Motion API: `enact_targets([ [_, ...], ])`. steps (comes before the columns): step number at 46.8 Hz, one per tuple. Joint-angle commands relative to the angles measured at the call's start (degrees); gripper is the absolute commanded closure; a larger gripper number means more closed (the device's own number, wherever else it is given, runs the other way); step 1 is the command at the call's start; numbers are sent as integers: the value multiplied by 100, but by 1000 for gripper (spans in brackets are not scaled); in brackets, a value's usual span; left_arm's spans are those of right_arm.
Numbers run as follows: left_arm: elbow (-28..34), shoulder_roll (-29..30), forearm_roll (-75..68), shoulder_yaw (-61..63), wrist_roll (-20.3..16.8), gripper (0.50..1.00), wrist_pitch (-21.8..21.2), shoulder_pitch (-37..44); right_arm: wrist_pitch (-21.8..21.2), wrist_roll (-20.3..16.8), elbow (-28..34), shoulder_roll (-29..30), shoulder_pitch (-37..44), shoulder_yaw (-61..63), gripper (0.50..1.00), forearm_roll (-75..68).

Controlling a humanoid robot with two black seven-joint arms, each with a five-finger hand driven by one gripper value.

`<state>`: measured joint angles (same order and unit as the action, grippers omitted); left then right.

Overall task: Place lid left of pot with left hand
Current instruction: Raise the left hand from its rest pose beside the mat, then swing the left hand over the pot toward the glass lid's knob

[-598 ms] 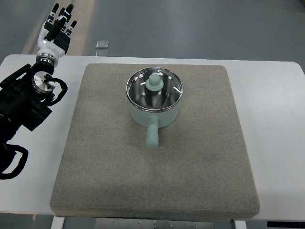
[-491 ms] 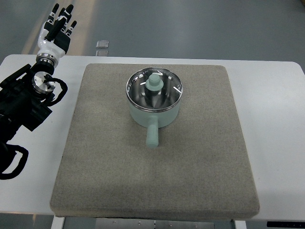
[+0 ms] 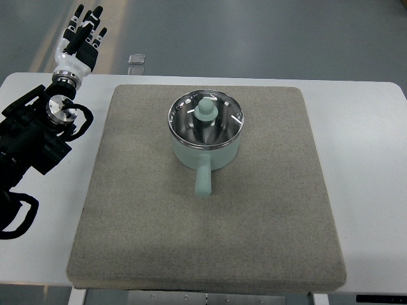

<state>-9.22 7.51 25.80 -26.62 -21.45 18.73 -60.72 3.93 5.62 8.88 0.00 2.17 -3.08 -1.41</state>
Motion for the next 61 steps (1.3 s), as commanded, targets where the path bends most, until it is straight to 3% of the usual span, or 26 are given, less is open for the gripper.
enact_targets([
  [1, 0, 5, -22, 60, 9, 504, 8, -1, 3, 0, 0, 0, -6, -9, 579, 0],
  [36, -194, 101, -101, 95, 27, 504, -89, -80, 3, 0, 0, 0, 3, 0, 579, 0],
  [47, -211, 277, -1085, 1281, 36, 506, -150, -422, 3, 0, 0, 0, 3, 0, 579, 0],
  [53, -623, 751, -1875, 1703, 45, 504, -98, -826, 3, 0, 0, 0, 3, 0, 579, 0],
  [61, -1695, 1454, -3035, 2002, 62, 504, -62, -1380, 3, 0, 0, 0, 3, -9, 579, 0],
])
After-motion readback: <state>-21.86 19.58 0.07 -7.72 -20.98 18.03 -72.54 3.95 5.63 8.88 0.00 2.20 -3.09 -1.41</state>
